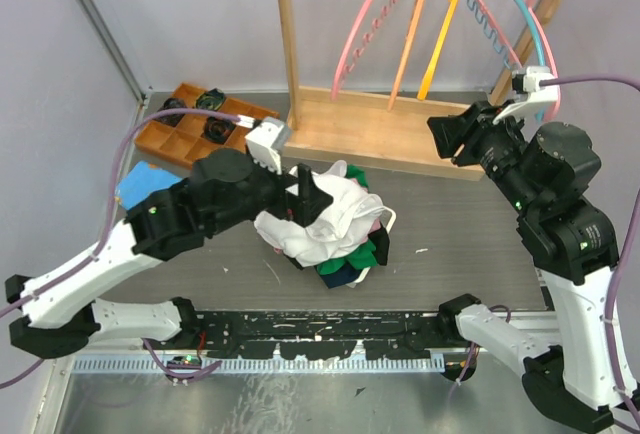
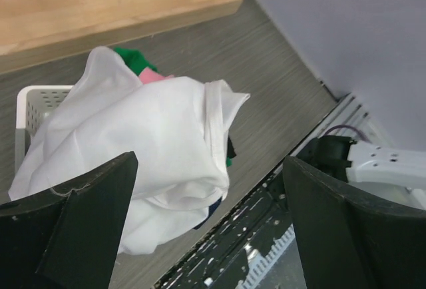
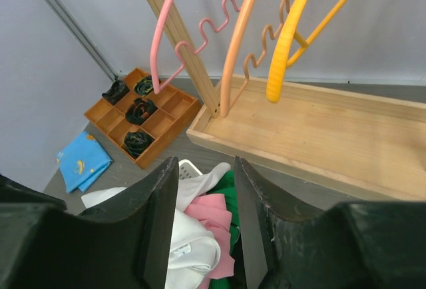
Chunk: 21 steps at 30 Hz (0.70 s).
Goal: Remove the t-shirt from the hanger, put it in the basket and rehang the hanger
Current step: Place the T-shirt in the bin, then reset both arms
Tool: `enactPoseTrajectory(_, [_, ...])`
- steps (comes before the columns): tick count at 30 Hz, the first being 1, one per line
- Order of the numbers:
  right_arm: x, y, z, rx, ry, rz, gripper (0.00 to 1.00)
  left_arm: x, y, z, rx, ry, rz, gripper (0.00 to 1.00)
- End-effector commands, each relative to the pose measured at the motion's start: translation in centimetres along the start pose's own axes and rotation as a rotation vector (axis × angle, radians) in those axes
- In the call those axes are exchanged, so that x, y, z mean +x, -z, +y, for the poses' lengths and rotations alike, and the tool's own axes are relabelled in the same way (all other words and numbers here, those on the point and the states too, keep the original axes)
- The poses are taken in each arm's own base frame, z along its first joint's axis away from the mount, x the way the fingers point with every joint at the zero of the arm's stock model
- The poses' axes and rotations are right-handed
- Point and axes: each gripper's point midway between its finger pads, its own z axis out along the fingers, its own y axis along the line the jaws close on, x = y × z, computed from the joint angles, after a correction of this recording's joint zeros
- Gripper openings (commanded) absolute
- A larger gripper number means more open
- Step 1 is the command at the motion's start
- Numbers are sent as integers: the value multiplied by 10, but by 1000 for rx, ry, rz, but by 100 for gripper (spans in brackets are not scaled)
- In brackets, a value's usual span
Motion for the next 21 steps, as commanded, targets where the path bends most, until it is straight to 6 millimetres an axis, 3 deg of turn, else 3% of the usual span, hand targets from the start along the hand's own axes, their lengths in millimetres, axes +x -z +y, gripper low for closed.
enactPoseTrajectory(1, [-8,3,1,2,-41,-52,45,-22,31,-1,25,-9,-65,98])
enactPoseTrajectory(5, [-4,7,-1,9,-48,-42,46,-36,49,13,-29,-15,-124,98])
enactPoseTrajectory(8, [1,10,-6,32,-48,-30,53,-44,61,27,-96,-12,-154,98])
enactPoseTrajectory(10, [4,13,-11,55,-54,-23,66,-48,70,38,-148,3,-183,98])
enactPoseTrajectory(12, [8,16,-17,95,-77,-21,95,-56,85,50,-189,29,-242,98])
enactPoseTrajectory(13, [10,17,-21,117,-90,-19,99,-59,90,54,-199,40,-274,98])
enactPoseTrajectory(21, [44,20,-41,227,-209,37,100,-59,130,91,-275,120,-437,98])
